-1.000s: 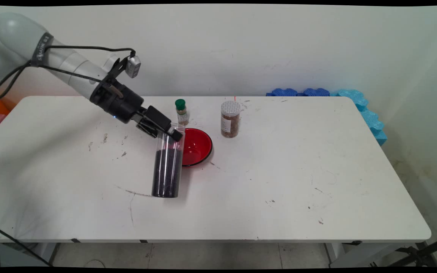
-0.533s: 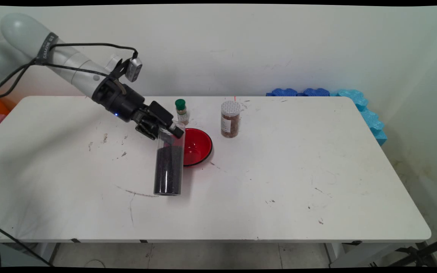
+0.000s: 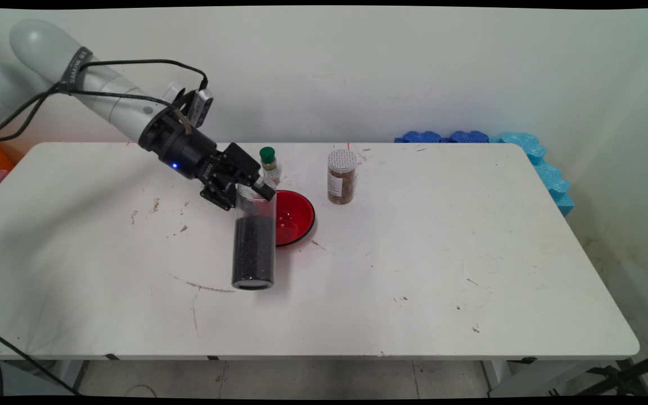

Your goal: Pour the black seasoning powder in the red bowl

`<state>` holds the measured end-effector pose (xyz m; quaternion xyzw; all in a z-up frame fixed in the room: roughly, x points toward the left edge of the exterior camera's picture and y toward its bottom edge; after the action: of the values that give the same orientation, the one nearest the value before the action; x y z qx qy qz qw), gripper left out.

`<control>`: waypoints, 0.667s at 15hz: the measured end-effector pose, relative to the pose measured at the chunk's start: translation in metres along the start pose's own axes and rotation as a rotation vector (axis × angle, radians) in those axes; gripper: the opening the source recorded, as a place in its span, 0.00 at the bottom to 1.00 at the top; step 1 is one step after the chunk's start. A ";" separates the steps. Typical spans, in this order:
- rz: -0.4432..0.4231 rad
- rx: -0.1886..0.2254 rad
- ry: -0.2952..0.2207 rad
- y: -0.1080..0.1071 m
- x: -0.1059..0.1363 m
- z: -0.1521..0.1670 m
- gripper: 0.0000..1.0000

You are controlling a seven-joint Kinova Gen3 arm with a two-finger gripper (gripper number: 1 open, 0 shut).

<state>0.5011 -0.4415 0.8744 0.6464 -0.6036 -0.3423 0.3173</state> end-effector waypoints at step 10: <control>-0.174 -0.046 -0.012 -0.003 0.004 0.002 0.00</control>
<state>0.5016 -0.4452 0.8710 0.6869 -0.5391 -0.3862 0.2973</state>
